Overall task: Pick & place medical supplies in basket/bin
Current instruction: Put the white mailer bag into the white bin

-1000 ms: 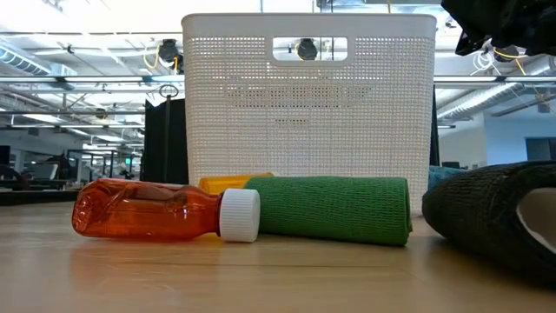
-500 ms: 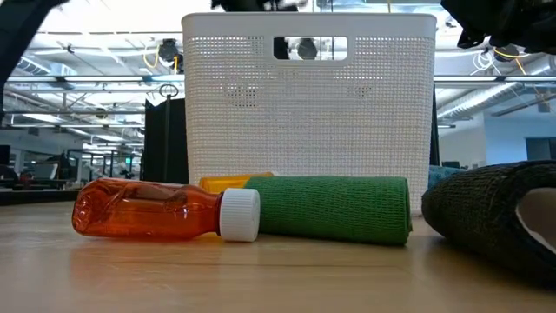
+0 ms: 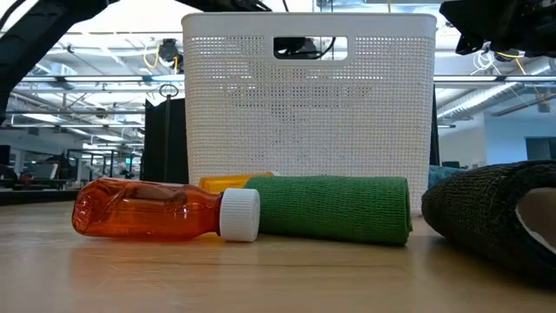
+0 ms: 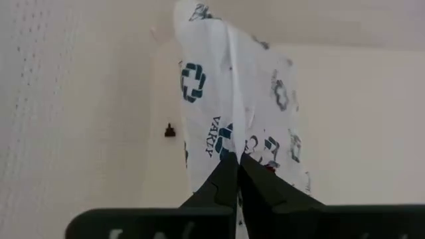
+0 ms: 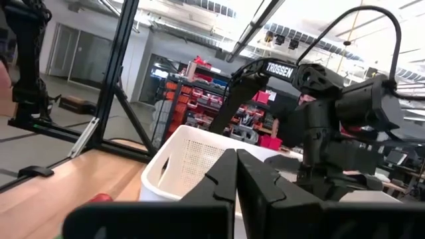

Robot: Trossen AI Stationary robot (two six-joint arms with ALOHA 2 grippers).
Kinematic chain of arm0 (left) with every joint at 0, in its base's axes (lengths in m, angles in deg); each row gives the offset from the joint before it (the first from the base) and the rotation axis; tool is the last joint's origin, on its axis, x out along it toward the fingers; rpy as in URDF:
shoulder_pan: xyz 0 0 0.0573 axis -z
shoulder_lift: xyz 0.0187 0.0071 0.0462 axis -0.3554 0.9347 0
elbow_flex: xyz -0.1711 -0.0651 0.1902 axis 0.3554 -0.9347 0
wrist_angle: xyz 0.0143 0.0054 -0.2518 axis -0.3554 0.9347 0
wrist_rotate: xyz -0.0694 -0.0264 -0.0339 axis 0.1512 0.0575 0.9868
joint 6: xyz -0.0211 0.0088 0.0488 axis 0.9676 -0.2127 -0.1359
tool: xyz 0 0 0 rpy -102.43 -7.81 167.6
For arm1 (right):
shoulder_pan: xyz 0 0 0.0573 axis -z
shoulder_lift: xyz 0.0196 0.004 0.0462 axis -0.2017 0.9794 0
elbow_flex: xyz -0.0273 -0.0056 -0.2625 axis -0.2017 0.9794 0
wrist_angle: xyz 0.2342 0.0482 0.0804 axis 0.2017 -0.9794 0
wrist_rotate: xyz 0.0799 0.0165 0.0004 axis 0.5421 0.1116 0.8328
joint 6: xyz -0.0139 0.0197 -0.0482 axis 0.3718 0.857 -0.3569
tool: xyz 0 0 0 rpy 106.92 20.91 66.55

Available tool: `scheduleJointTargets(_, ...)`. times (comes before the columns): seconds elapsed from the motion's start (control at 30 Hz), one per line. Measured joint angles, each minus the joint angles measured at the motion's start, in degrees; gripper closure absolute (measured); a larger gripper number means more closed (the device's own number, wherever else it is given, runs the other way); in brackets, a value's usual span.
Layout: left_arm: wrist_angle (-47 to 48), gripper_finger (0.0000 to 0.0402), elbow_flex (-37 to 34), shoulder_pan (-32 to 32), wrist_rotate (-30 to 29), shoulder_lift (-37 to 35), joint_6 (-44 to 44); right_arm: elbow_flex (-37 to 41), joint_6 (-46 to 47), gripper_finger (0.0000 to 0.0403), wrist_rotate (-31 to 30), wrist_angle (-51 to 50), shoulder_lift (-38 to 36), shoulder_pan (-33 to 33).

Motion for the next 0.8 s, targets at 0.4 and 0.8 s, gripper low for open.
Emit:
scheduleJointTargets(0.4,-0.6,0.0219,0.0,6.6,-9.9,-12.4,-10.4,0.0,0.3,0.0403,0.2,-0.3,0.0,0.0)
scheduleJointTargets(0.8,14.1,0.0260,-8.9,19.8,-23.4,-42.1,1.9,0.0,2.5,0.0403,1.8,-0.9,0.0,0.0)
